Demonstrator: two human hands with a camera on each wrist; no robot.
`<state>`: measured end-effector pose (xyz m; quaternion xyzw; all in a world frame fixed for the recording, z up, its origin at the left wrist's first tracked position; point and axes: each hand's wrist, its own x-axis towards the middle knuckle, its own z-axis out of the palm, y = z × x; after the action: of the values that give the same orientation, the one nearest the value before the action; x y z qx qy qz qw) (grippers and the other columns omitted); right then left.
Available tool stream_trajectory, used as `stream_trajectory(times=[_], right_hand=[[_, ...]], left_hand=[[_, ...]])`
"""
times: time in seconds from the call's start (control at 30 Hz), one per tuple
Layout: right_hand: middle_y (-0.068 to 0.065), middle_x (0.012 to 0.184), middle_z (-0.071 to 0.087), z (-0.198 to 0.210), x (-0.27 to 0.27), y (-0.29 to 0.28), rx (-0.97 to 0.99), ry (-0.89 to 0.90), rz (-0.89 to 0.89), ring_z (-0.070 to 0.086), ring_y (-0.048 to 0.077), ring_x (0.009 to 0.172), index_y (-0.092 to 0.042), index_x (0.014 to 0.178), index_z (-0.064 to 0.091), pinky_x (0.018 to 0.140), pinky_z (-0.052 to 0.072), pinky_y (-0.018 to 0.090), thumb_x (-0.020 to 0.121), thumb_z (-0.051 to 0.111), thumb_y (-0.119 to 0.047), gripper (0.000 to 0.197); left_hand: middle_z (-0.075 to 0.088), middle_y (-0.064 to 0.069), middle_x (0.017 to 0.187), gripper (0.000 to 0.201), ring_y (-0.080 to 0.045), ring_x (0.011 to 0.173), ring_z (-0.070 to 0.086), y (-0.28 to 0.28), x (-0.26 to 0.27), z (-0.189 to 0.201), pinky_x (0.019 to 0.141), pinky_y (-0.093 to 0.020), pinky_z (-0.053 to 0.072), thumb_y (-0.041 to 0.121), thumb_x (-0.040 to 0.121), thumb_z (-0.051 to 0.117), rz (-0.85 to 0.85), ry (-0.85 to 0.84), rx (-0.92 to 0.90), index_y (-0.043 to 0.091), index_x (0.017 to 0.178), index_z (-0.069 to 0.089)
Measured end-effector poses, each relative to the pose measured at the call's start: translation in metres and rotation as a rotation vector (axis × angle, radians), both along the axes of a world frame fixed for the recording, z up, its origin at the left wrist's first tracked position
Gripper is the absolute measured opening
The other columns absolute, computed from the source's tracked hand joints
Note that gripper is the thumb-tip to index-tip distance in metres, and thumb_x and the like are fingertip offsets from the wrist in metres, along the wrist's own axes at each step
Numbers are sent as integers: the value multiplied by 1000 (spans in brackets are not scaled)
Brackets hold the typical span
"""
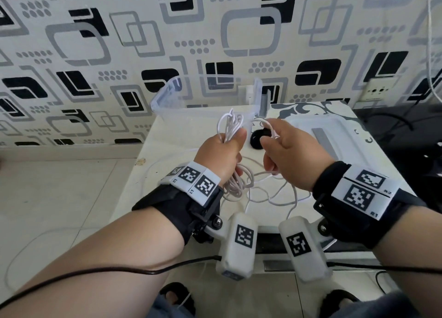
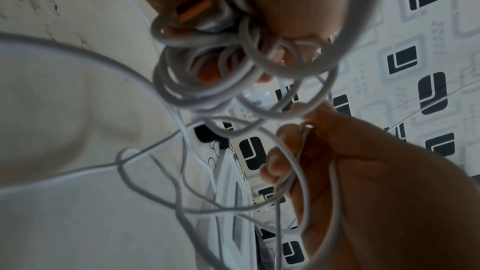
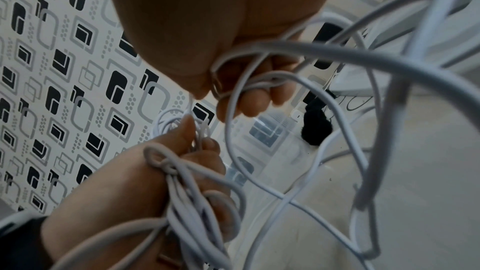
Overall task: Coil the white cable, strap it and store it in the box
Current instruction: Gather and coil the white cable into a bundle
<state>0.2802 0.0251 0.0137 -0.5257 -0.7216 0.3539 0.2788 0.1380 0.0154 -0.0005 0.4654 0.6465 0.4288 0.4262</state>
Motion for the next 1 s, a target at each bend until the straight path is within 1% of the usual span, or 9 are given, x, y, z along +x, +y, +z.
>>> stream_trajectory(times=[0.07,0.2,0.27,0.53,0.63,0.77,0.83,0.9,1.0], right_hand=[[-3,63,64,1,1,-1,32,40,-30,58,12,58,-25,131,39,48,44,13,96,39,-26,34],[-3,60,63,2,3,-2,60,112,-43,53,8,50,-25,104,50,44,40,9,96,42,-25,12],[-4,60,63,1,3,0,50,134,-41,51,6,48,-25,97,55,45,40,8,95,43,-22,12],[-2,60,64,-2,2,3,19,152,-41,51,5,47,-33,95,60,50,44,12,95,44,-23,18],[-3,60,63,-3,0,1,56,53,31,51,4,49,-21,81,63,55,47,22,95,43,-22,24],[-7,58,57,-5,-1,0,111,-51,93,52,-1,52,-17,72,58,58,47,25,89,40,-8,26],[-7,60,58,-6,-1,0,111,-75,115,54,-1,54,-19,75,58,62,48,27,89,41,-11,24],[-10,63,60,-5,-1,-1,93,-89,145,56,-4,56,-27,77,59,64,48,23,91,45,-17,22],[-11,70,62,-4,-1,-3,46,-94,186,61,1,68,-26,96,62,71,51,26,91,50,-17,16]], left_hand=[[45,4,50,40,-11,30,44,1,2,0,49,-26,40,48,91,50,14,-18,-11,15,69,46],[46,2,52,39,-11,30,44,4,1,-1,50,-28,40,47,91,52,48,-44,-20,16,67,44],[46,1,53,37,-12,32,44,5,0,-2,52,-28,40,45,91,52,62,-45,-22,16,69,44],[49,8,43,47,-22,46,51,-3,1,3,60,-39,49,58,86,51,17,-38,40,19,59,48],[47,8,40,44,-18,41,50,-9,8,5,52,-32,46,57,82,58,-82,-18,76,20,60,50],[49,10,36,29,-6,34,50,-11,16,2,48,-24,43,39,81,68,-75,-19,90,18,69,53],[48,10,37,29,-7,35,49,-10,18,-1,49,-24,42,37,80,69,-46,-34,83,17,67,53],[47,9,38,33,-10,36,49,-8,15,-3,51,-26,44,39,80,68,-15,-45,55,16,63,53],[47,9,36,35,-12,37,46,-3,6,-5,52,-28,42,37,81,68,30,-86,4,19,56,52]])
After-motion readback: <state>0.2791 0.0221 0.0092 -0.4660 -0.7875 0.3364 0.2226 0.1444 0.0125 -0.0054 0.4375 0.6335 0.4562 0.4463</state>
